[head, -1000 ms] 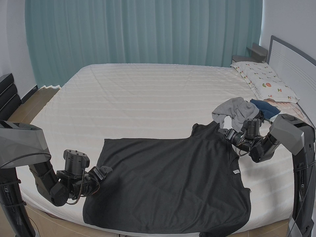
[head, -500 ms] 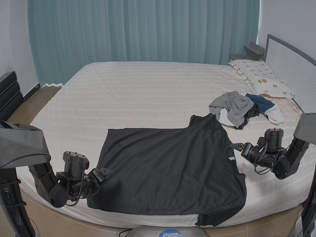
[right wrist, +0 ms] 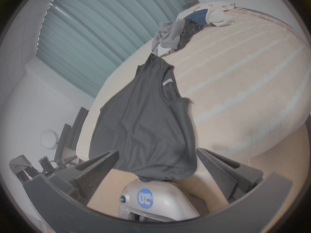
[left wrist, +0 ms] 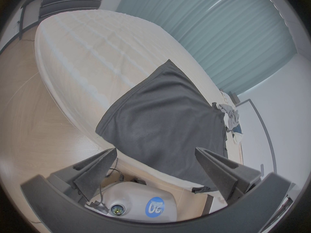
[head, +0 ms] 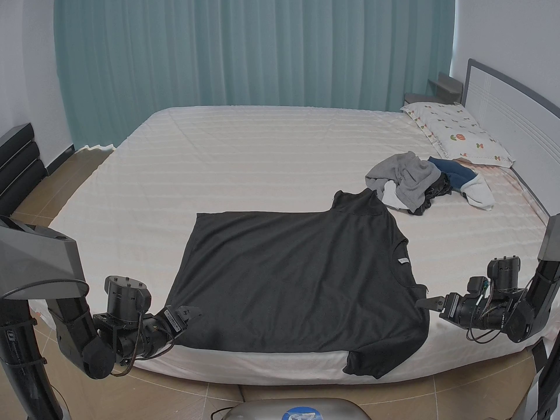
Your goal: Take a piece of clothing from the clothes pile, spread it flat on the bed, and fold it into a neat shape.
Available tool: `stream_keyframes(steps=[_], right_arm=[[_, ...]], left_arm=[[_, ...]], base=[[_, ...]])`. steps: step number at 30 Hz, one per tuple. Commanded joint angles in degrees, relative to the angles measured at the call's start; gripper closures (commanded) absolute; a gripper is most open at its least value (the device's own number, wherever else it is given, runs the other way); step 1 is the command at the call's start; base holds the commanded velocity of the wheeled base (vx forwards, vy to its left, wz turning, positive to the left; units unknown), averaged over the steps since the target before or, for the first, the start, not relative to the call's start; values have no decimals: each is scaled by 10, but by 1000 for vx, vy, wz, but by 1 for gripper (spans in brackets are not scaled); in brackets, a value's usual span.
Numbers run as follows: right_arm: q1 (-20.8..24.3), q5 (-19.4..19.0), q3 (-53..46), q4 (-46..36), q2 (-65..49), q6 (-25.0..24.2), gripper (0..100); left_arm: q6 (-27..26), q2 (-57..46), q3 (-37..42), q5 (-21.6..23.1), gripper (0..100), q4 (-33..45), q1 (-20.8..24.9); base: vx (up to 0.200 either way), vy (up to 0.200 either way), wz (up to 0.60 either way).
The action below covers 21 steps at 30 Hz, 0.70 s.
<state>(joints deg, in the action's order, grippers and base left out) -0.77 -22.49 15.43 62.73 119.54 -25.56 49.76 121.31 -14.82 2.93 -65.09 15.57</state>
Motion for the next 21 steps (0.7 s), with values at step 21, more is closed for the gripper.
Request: stream_keyframes(steps=[21], right_arm=[[6,56,92,63,155,5,0]], left_arm=[[-6,7,7,76,0,-22,-46]], base=[[0,0,0]])
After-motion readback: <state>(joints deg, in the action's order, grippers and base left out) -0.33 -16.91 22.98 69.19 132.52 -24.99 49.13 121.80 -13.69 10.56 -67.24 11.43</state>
